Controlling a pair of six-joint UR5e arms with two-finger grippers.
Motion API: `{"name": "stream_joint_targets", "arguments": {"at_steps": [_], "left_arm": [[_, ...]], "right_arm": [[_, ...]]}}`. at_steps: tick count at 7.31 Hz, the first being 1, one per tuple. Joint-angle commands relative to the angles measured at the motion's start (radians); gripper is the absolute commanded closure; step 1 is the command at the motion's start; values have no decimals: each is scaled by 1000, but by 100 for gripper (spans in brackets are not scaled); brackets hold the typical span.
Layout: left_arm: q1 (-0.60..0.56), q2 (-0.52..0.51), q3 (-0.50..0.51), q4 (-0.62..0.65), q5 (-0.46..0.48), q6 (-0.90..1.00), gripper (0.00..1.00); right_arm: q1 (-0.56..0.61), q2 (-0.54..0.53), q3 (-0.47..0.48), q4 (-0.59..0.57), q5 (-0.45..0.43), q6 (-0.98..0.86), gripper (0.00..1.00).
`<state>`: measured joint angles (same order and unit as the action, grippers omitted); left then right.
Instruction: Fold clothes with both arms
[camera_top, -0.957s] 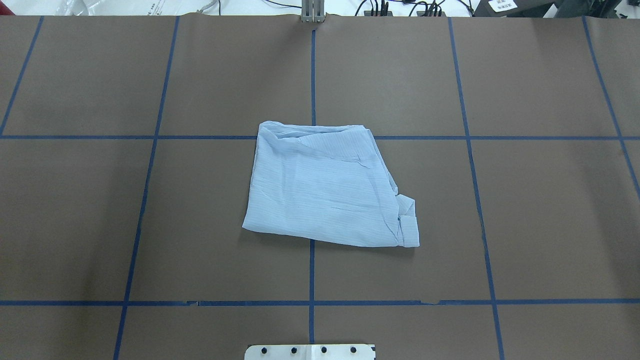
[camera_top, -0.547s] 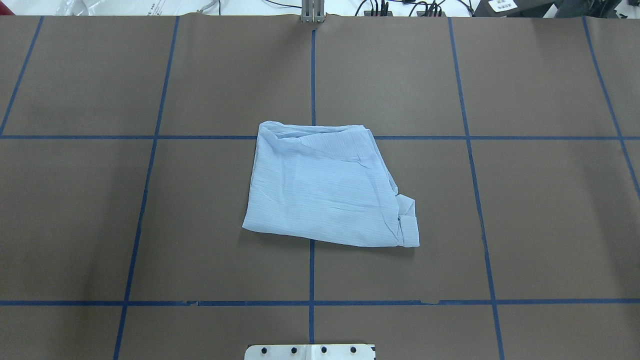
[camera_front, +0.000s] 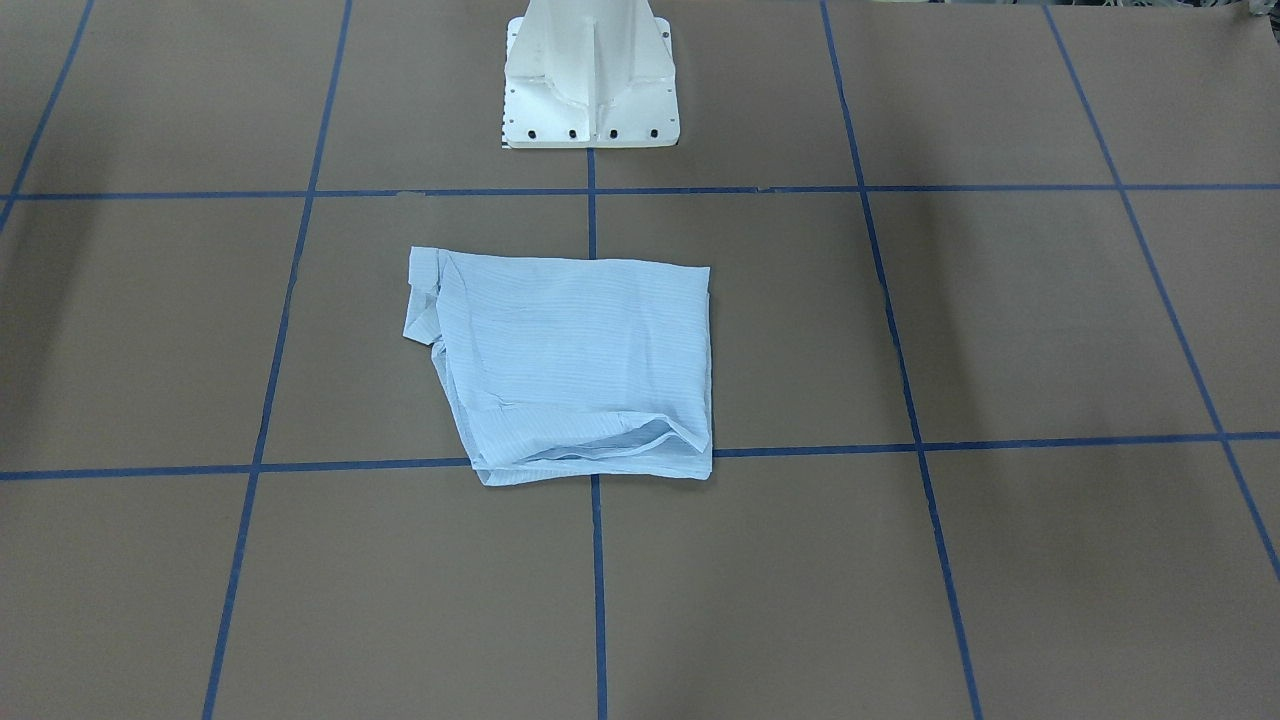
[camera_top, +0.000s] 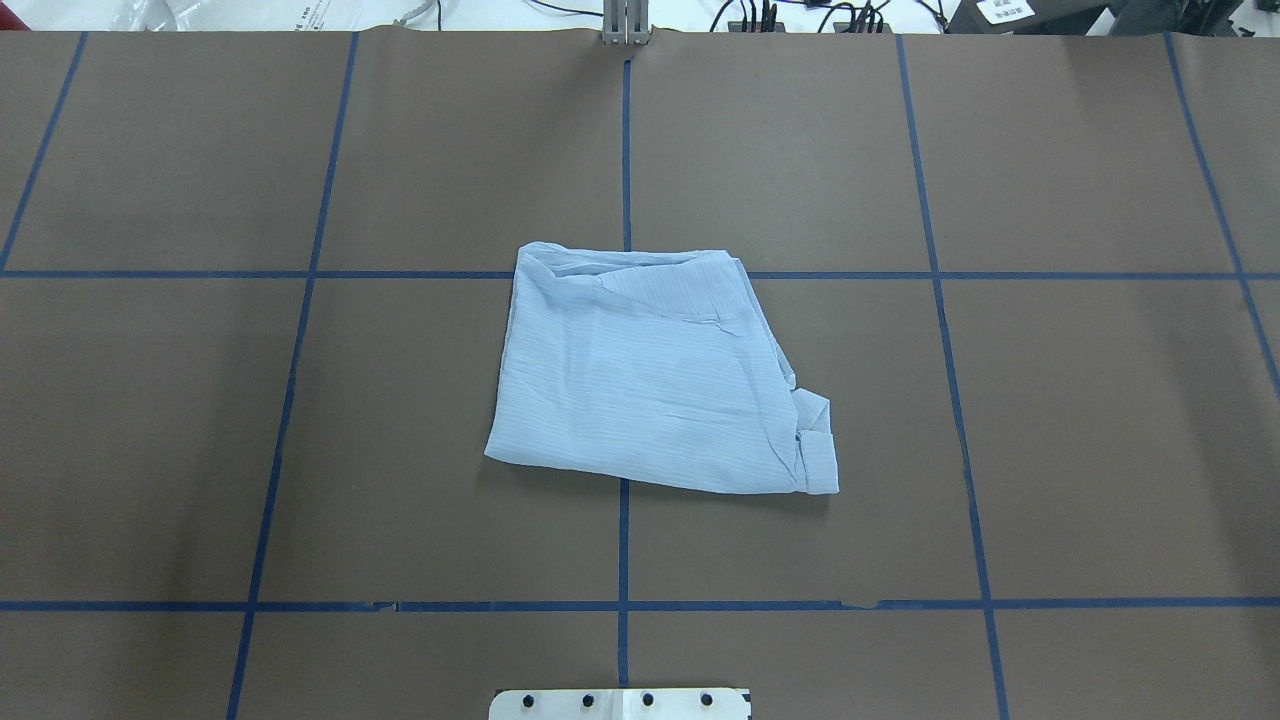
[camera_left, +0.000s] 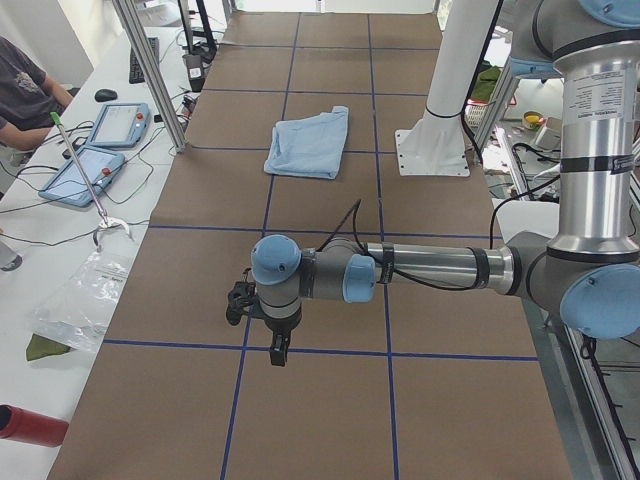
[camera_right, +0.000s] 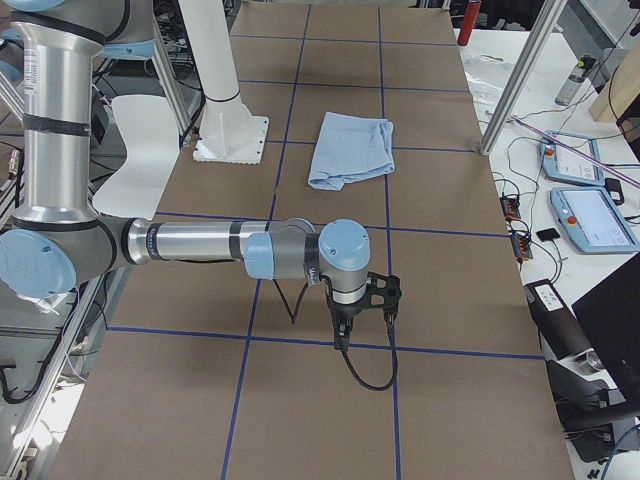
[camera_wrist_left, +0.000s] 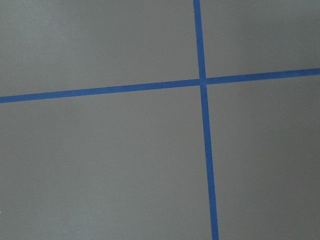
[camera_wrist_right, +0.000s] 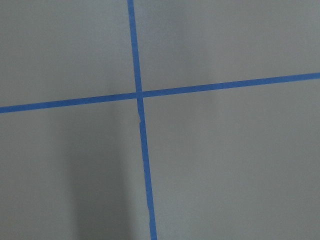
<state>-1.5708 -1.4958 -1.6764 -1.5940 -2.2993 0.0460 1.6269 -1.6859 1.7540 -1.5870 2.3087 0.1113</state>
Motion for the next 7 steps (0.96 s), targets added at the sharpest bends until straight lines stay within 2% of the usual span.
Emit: {"name": "stream_joint_targets", "arguments": {"at_steps": [1, 7], "left_arm": [[0, -1, 0, -1, -14, 0, 0], [0, 2, 0, 0, -19, 3, 0]], "right_arm": [[-12, -1, -2, -2, -8, -13, 0], [-53, -14, 5, -54, 32, -125, 0]]}}
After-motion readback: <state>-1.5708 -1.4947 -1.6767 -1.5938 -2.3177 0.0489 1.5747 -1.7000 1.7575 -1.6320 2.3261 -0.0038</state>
